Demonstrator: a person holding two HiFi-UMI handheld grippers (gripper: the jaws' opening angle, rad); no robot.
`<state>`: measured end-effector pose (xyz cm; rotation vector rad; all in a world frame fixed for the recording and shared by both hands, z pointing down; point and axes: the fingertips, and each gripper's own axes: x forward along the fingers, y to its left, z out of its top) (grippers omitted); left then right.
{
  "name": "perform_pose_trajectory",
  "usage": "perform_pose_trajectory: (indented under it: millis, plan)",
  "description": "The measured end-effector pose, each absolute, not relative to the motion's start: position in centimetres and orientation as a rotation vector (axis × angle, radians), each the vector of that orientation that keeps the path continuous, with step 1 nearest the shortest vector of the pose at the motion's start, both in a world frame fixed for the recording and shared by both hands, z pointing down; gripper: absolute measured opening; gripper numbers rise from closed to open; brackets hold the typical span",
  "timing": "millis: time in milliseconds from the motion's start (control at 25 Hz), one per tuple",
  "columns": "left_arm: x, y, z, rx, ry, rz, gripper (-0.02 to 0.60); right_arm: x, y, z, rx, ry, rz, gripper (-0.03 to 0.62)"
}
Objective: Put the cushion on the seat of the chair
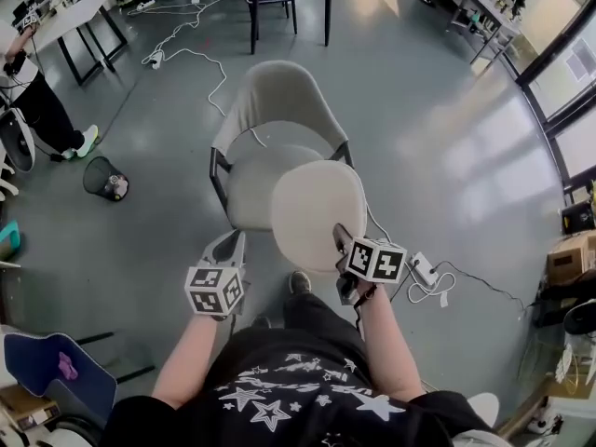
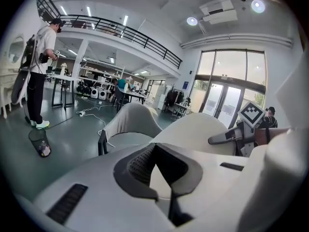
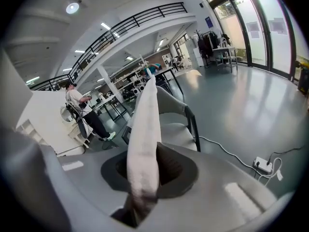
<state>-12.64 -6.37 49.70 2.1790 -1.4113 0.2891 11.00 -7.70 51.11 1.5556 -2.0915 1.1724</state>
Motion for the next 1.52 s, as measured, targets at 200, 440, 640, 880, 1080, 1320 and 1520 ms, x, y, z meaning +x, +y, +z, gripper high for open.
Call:
perform_pose_trajectory:
  millis: [200,440,640,880,1080,1320,1520]
  plan:
    - [-10.6,-10.3,50.2,2.158,-1.439,0.312,0.008,12.9,-12.7,52.3,1.509,-2.083,1.173,0.060]
    - [-9.6,-13.7,49.8,2.093,-1.545,0.318,0.008,14.6,-17.4,53.2,1.442,-2.120,1.226,0.061]
    - [-11.1,-16.1,50.0,2.018,-1.641,0.293,0.008,13.8,-20.1,54.5,1.394,-2.138,1.283,0.061]
    - [-13.5,-17.1,51.8,1.923,-1.671,0.293,0.008,12.5,-20.8,55.9,1.347,-2.109,1.359,0.063]
    - [-15.1,-19.7,54.7,1.890,-1.605,0.307,0.008,10.5,-22.7,56.6,1.377,-2.088,1.369,0.063]
    - [-17.1,-23.8,55.9,1.944,-1.517,0.357,0.008,6.2,-24.8,57.8,1.360,-2.036,1.454,0.063]
    - [-20.1,-26.6,56.3,1.960,-1.479,0.381,0.008,2.0,-27.2,58.0,1.357,-2.037,1.568,0.063]
